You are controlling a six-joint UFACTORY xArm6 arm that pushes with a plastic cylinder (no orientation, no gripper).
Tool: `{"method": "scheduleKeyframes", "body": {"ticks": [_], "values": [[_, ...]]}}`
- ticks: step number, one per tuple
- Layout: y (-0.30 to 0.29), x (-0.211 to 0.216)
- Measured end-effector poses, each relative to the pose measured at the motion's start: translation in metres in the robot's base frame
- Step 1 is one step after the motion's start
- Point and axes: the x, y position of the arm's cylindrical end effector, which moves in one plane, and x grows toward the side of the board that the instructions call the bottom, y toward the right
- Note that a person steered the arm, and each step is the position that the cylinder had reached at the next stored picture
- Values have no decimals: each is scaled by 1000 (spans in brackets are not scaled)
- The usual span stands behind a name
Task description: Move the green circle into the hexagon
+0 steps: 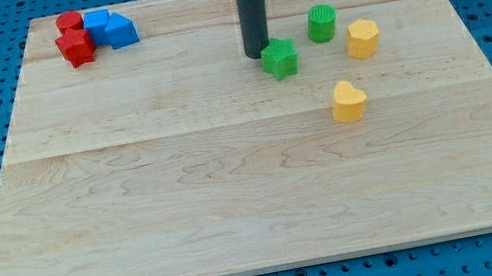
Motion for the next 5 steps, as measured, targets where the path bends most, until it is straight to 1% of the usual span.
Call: {"method": "scheduleKeyframes", "body": {"ticks": [1,2,3,4,5], "values": [[1,1],[-1,-10],[8,-33],[47,-43],[58,-63]]}}
